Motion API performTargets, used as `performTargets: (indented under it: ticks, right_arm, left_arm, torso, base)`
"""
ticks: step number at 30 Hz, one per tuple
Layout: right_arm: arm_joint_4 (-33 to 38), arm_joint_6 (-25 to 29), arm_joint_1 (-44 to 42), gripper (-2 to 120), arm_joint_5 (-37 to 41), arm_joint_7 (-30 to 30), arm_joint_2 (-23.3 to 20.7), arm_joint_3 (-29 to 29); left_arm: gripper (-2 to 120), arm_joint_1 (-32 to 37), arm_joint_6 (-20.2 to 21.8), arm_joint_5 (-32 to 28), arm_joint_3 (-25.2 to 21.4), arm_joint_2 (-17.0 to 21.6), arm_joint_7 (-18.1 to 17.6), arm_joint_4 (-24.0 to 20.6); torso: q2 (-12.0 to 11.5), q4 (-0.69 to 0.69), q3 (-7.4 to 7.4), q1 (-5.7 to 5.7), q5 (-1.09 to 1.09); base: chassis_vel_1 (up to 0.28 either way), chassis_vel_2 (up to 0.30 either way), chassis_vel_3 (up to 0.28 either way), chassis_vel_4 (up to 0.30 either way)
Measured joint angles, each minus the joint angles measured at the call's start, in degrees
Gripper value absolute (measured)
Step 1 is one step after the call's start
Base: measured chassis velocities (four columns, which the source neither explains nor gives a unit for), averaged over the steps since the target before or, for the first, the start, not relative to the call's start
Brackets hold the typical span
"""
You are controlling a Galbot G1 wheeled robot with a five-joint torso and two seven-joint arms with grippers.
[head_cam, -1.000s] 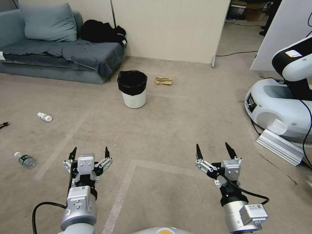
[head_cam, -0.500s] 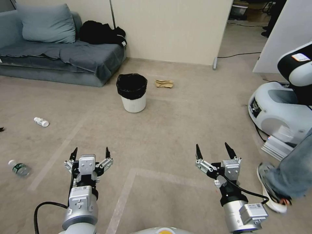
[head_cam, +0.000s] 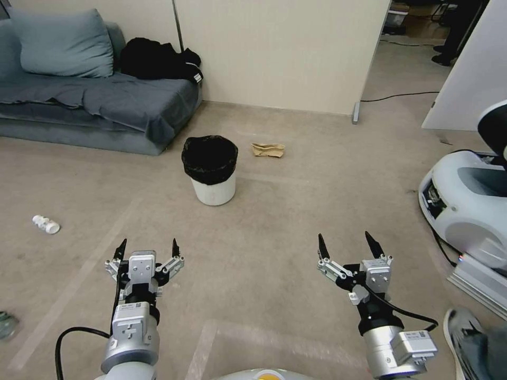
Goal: Pick up the trash bin, then pick up the garbage from the floor and place it into the trash bin.
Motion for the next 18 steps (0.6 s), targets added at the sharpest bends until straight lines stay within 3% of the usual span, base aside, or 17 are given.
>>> performTargets:
  ticks: [18]
  right_arm:
    - [0.22, 0.06, -0.05, 100, 0.1, -0.34, 0.0, 0.23]
  left_arm:
    - [99, 0.09, 0.04, 0.41, -0.06, -0.13, -0.03, -0.06]
  torso:
    - [0.0, 0.0, 0.0, 0.0, -0.01]
  base:
    - [-0.203, 0.205, 0.203, -0.206]
